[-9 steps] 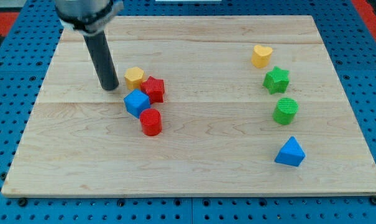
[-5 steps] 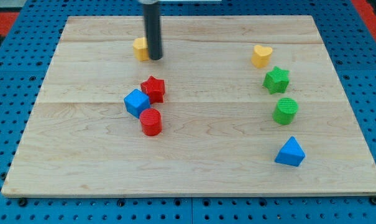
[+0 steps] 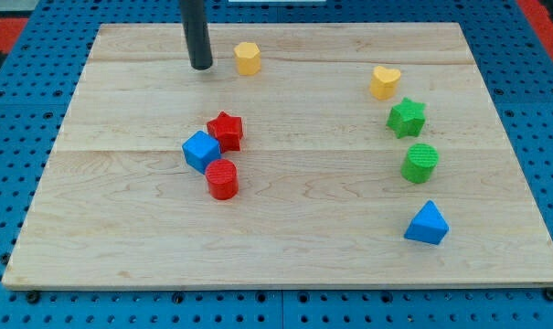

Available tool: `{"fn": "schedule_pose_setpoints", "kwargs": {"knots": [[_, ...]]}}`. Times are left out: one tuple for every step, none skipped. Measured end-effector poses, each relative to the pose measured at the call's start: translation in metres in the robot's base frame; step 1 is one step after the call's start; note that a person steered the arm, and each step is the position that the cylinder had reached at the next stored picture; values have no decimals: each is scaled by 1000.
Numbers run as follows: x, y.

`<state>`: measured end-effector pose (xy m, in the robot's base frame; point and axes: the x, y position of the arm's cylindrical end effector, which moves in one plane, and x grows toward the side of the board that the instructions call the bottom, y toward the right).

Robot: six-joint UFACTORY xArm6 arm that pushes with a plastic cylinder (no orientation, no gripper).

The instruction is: Slide the yellow hexagon towards the yellow heart

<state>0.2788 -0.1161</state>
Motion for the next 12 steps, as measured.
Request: {"fn": "schedule_pose_setpoints", "kwargs": {"knots": [[-6, 54], [-6, 125], [-18, 88], [-34, 113], [-32, 178], [-31, 158], [-18, 127], [0, 134], [10, 167], [0, 186], [-15, 186], [-16, 225]]}}
